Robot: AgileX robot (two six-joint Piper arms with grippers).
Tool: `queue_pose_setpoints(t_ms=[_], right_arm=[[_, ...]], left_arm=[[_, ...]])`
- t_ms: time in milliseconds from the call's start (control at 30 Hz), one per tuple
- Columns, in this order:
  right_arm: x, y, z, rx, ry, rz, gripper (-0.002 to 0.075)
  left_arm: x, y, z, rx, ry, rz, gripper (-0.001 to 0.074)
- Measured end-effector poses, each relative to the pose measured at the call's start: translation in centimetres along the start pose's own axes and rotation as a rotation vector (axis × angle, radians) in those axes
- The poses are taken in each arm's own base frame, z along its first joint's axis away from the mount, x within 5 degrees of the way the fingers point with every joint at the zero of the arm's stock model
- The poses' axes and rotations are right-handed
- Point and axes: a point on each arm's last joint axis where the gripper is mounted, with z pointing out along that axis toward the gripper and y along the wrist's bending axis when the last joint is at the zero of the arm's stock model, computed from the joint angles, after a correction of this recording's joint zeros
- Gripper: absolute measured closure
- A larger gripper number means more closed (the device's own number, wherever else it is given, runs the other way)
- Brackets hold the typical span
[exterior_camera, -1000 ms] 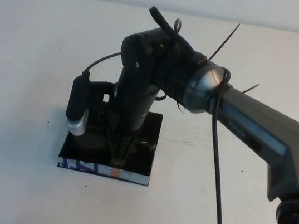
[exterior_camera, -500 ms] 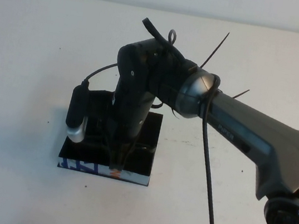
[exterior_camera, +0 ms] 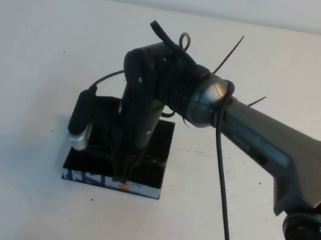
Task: Return glasses to glasses case
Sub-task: Place the glasses in the glasses case
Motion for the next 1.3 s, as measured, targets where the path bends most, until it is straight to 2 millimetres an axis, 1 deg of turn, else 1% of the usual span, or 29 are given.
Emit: queue_pose_setpoints(t_ms=[333, 633, 800, 1067, 1300], right_arm=[[0.0, 0.0, -0.2, 0.003, -0.002, 0.046, 0.0658], [-0.3, 0.3, -0.2, 0.003, -0.006, 0.041, 0.0658], [-0.9, 0.2, -1.0, 0.021, -0.029, 0.033, 0.0658], [-0.8, 0.2, -1.0, 0.026, -0.024, 0.03, 0.0658], [-0.2, 0.3, 0.1, 0.005, 0.011, 0.037, 0.0658]], left_arm=[[0.0, 0.0, 0.0, 0.0, 0.0, 0.0, 0.0738], [0.0, 0.0, 0.0, 0.0, 0.0, 0.0, 0.0738], [0.0, 0.0, 0.0, 0.0, 0.0, 0.0, 0.0738], [0.0, 0.0, 0.0, 0.0, 0.0, 0.0, 0.0738], [0.0, 0.0, 0.0, 0.0, 0.0, 0.0, 0.0738]])
